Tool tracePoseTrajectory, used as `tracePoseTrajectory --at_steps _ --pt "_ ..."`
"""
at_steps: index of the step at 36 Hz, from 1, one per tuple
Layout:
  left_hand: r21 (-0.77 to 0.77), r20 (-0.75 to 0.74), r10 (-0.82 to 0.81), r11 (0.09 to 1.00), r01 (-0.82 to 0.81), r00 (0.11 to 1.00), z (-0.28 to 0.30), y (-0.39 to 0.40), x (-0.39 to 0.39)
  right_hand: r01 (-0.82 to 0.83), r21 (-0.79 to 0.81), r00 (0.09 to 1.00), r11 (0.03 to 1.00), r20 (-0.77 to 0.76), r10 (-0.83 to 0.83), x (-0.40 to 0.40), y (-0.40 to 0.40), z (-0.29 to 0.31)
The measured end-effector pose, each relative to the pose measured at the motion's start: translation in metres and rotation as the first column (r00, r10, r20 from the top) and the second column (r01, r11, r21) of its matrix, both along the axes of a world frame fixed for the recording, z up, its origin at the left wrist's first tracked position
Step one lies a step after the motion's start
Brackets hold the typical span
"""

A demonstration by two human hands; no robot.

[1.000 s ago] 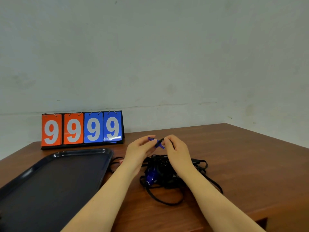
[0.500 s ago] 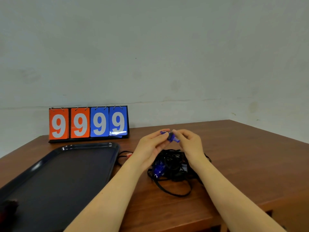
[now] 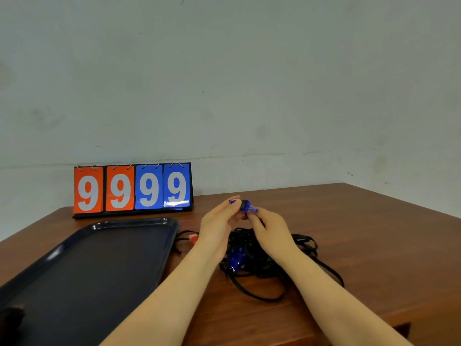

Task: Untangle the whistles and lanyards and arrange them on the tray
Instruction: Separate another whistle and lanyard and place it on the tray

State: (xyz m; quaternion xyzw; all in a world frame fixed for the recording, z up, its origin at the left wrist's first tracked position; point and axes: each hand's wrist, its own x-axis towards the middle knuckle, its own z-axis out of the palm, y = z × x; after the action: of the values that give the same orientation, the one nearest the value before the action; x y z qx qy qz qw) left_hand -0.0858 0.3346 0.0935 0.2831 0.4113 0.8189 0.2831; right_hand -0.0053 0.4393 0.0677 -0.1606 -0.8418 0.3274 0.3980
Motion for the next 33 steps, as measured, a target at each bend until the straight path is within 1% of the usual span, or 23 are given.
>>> tracePoseTrajectory --at_steps 3,7,11,16,19,22,25,30,33 --pt "-0.005 -0.006 0.040 0.999 -0.040 0.999 -0.002 0.002 0.001 0.012 0.088 0.999 0.996 0.051 -0.016 0.000 0.000 -0.001" --pt "-0.054 0.020 0.141 0.989 -0.140 0.990 -0.007 0.006 -0.003 -0.054 0.175 0.990 0.983 0.137 0.030 0.000 -0.004 -0.002" --pt "-0.113 -0.031 0.239 0.964 -0.241 0.971 -0.010 0.008 -0.009 -0.099 0.284 0.973 0.954 0.228 0.033 0.001 -0.007 -0.001" --pt "-0.153 -0.142 0.269 0.945 -0.290 0.953 -0.012 0.011 -0.011 -0.146 0.363 0.953 0.921 0.303 0.031 0.006 -0.008 0.002" --pt "-0.160 -0.167 0.243 0.950 -0.270 0.956 -0.011 0.010 -0.012 -0.146 0.373 0.961 0.916 0.274 0.042 0.008 -0.010 0.005" --pt "-0.176 -0.228 0.201 0.954 -0.243 0.953 -0.010 0.010 -0.011 -0.089 0.283 0.987 0.955 0.150 0.048 0.010 -0.009 0.009" --pt "-0.169 -0.281 0.157 0.963 -0.210 0.947 -0.007 0.008 -0.008 -0.058 0.083 0.998 0.995 -0.027 0.060 0.011 -0.009 0.013" --pt "-0.198 -0.363 0.050 0.971 -0.130 0.930 -0.005 0.004 -0.003 -0.031 -0.155 0.974 0.987 -0.228 -0.005 0.012 -0.007 0.019" --pt "-0.190 -0.314 -0.013 0.981 -0.049 0.949 -0.005 0.004 0.001 -0.040 -0.230 0.958 0.972 -0.285 -0.028 0.013 -0.004 0.019"
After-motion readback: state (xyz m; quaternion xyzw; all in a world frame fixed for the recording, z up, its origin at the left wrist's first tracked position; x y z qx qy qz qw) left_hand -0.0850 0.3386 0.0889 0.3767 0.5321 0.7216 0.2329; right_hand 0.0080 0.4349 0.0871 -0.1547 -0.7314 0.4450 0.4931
